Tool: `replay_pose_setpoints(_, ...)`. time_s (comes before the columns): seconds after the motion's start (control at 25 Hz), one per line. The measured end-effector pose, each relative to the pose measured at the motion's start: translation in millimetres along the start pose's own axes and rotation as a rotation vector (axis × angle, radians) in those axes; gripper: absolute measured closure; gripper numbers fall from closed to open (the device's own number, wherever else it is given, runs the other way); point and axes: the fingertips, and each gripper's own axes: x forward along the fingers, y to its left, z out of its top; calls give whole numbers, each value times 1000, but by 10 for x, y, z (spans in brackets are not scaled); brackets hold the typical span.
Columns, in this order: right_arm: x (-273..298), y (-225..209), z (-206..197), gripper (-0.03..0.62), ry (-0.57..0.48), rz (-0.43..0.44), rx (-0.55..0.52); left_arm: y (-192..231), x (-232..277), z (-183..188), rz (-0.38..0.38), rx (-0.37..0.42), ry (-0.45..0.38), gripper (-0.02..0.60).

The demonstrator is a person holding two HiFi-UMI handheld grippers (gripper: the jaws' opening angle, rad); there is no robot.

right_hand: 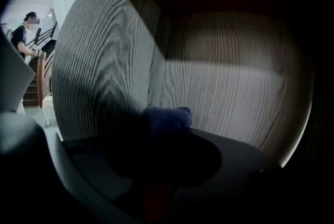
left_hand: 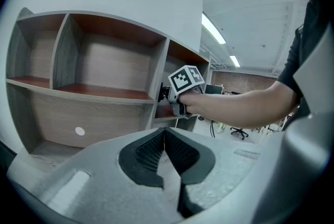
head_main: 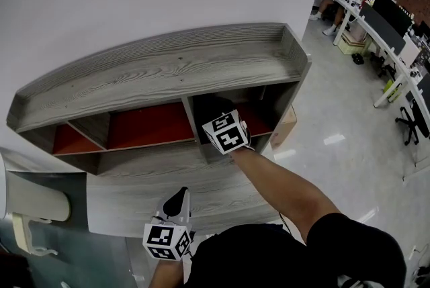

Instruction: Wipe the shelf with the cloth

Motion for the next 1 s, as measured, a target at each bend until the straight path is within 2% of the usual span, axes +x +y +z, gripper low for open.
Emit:
replay_pose_setpoints(0.36,-53,-144,-89,465,34,-39,22,-40,77,34,-15,3,0,571)
replay_pose_setpoints(1.0,-581,-1111,-404,465,20,-264,269,-268,277,88,-94,42,10,571)
